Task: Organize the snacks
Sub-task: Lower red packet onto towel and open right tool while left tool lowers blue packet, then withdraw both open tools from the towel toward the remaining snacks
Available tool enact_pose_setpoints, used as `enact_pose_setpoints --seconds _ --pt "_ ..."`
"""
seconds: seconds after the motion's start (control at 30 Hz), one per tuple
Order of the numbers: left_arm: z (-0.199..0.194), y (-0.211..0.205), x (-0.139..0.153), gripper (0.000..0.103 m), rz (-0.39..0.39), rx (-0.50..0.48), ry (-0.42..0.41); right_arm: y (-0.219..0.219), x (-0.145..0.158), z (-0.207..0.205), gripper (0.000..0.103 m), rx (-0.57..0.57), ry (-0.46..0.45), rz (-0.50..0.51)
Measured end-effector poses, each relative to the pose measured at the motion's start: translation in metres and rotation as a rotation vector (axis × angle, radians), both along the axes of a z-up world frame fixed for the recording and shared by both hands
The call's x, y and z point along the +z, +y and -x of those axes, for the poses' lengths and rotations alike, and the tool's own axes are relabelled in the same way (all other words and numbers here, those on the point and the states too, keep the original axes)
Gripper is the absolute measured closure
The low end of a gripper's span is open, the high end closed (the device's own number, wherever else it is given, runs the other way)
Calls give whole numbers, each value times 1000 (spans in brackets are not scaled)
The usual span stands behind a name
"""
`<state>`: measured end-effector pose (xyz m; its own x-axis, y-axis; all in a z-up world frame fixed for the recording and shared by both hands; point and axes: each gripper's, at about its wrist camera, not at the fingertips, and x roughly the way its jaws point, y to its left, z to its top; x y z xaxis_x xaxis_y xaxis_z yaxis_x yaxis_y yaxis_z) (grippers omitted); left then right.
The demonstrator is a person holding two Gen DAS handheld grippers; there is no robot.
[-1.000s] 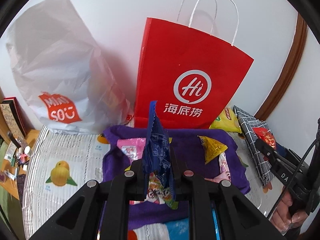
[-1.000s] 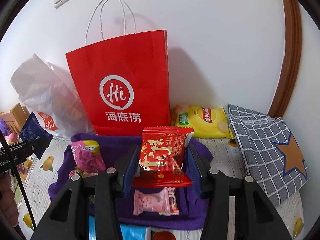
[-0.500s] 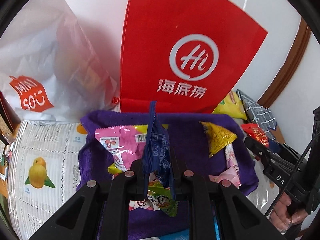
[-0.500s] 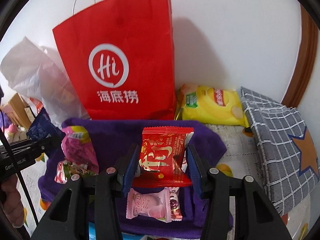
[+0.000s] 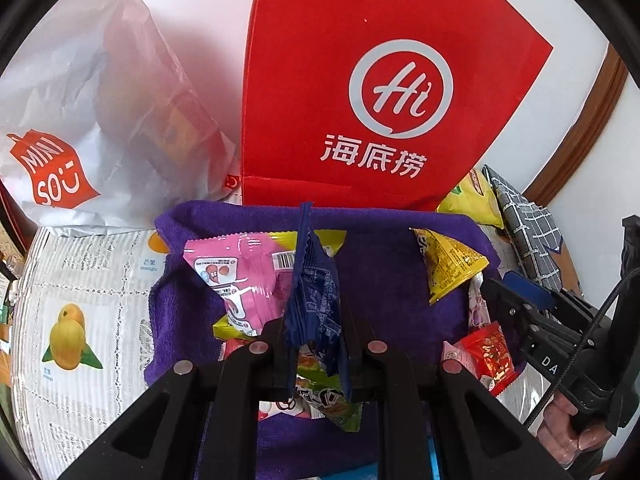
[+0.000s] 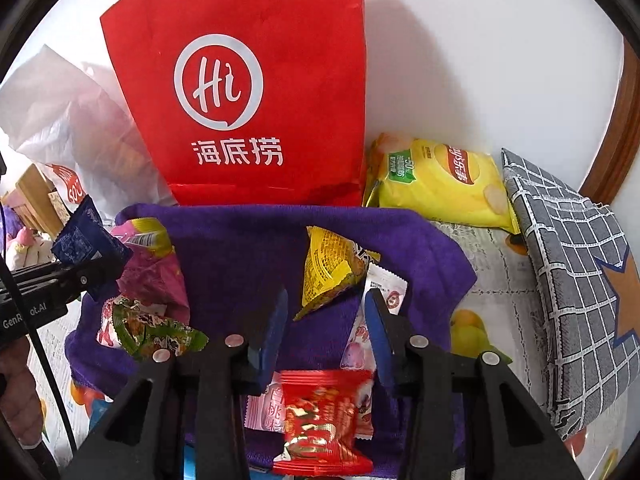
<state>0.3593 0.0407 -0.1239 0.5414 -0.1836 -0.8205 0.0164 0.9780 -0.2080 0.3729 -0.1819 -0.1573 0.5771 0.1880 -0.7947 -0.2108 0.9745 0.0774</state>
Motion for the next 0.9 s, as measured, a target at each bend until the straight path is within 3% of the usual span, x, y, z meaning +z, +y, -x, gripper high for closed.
enact_pose_setpoints --seconds 0.3,0.57,0.7,0.77,0.9 --pt "2 -8 -1 87 -8 -28 2 2 15 6 58 7 -27 -1" --pt "11 -10 21 63 -15 -29 -34 3 38 27 40 -28 -65 26" --pt "22 -9 40 58 -6 -36 -76 3 50 42 34 -42 -74 72" --pt "29 -10 51 57 -10 -42 -97 1 58 52 24 -56 -82 77" --pt "49 -11 74 54 -21 -40 -144 -3 68 74 22 -77 -71 90"
